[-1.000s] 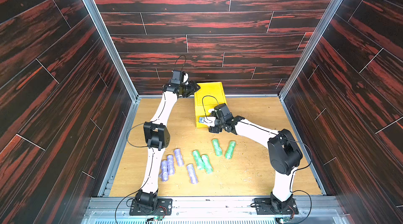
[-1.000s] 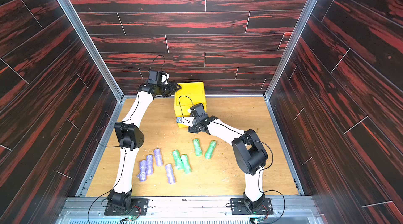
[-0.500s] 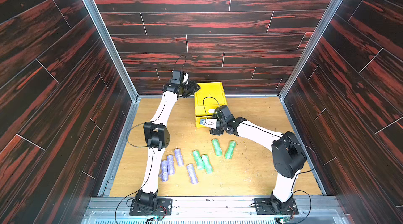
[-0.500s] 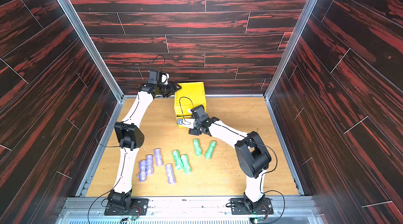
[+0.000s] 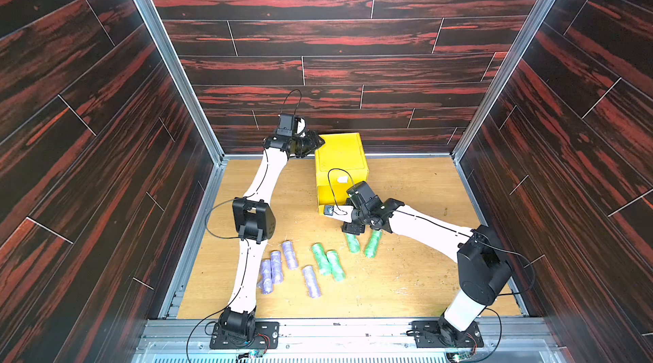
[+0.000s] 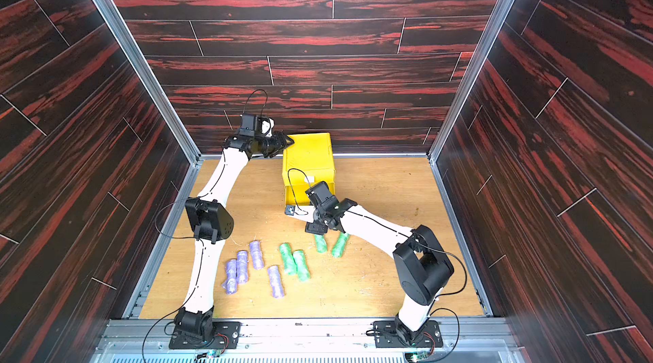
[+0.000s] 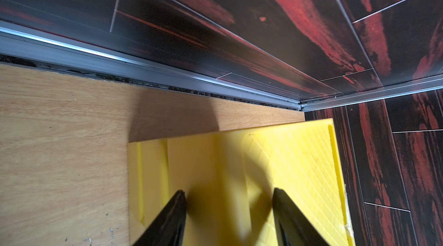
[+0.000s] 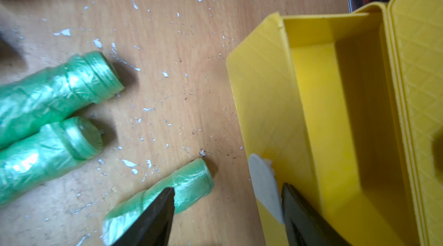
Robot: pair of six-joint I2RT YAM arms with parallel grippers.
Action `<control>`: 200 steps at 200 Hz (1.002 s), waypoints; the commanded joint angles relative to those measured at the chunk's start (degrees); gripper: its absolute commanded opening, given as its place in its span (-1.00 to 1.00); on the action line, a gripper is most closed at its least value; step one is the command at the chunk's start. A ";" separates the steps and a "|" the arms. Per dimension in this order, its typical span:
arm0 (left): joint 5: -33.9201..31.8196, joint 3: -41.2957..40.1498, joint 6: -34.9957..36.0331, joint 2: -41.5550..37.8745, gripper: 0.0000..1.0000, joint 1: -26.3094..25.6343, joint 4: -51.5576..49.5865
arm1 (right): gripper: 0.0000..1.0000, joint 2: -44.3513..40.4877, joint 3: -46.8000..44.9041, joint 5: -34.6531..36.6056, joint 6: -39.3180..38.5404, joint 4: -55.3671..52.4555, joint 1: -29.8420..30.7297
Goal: Sort the rolls of trash bags by color and place them into the drawer
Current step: Open the drawer in the storage box.
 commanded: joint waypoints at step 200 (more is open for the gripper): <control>2.83 0.22 0.72 0.44 0.36 -1.78 -5.49 | 0.56 -10.33 -4.35 1.86 4.67 -0.88 3.37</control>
